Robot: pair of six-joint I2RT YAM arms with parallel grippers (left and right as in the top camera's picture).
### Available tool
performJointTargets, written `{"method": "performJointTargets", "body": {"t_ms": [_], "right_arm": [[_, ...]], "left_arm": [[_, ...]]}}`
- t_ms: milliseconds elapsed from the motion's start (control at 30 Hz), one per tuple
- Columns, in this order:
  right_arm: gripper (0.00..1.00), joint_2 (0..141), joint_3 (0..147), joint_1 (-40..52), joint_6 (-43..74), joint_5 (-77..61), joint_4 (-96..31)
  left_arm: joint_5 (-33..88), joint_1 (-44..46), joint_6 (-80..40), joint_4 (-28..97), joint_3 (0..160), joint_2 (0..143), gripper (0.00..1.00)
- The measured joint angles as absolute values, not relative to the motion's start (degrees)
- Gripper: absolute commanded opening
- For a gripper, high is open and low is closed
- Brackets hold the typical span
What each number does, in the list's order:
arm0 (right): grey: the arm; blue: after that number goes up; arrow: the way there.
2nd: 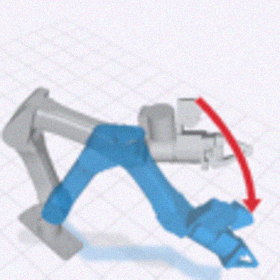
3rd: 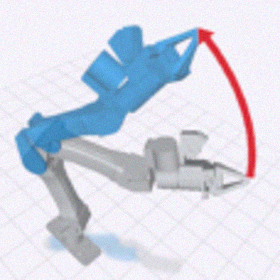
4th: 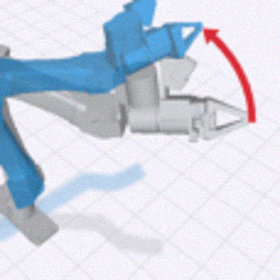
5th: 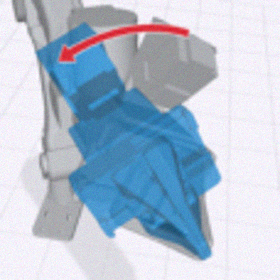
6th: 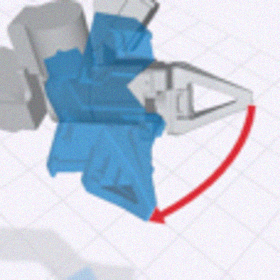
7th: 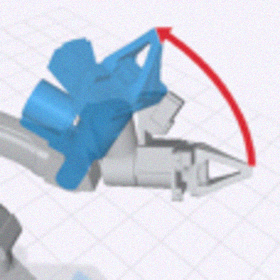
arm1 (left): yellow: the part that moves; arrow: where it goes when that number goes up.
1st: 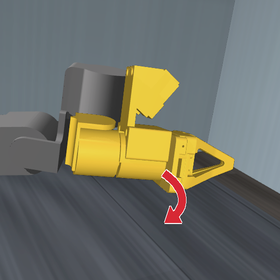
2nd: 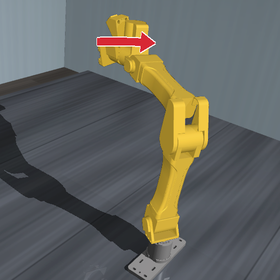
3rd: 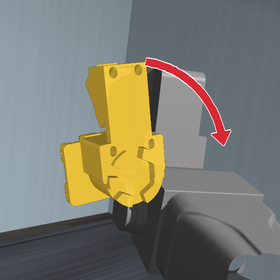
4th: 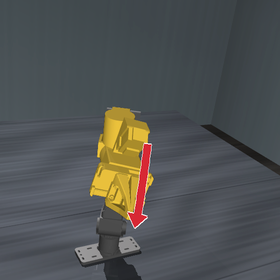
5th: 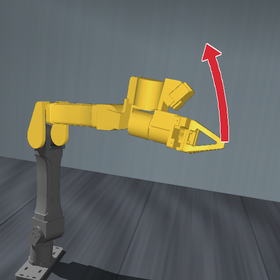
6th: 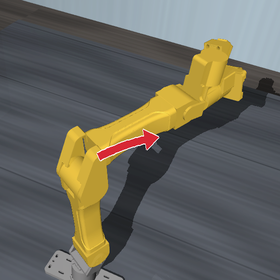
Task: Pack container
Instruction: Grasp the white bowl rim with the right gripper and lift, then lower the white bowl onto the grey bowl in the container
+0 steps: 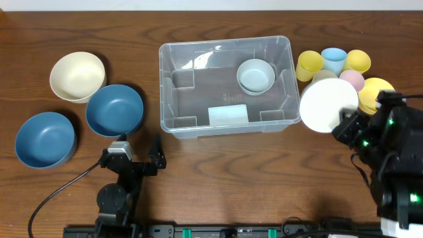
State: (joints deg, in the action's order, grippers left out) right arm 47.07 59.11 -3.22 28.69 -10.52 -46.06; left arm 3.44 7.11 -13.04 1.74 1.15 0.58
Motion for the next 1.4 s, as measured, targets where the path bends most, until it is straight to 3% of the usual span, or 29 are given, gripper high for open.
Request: {"method": "performJointTargets", "body": {"t_ms": [233,633,833,1367,1400], "right_arm": [[0.02,53.0,60.5,4.6,27.6,-13.4,-37.0],[0.02,88.2,76.9,10.1,23.1,-13.3,-35.7],[0.01,99.4,82.1,14.4,21.8,-10.1,-36.0],[0.02,108.5,83.3,17.5,21.7,2.9,-35.1],[0.06,108.5,83.3,17.5,21.7,3.2,-34.8]], "left_arm": [[3.4,7.1,-13.0,1.7,1.1,0.6,0.98],[3.4,7.1,-13.0,1.7,1.1,0.6,0.98],[3.4,7.1,-13.0,1.7,1.1,0.6,0.98],[3.4,7.1,-13.0,1.7,1.1,0.6,0.98],[3.4,7.1,-13.0,1.7,1.1,0.6,0.98]]}}
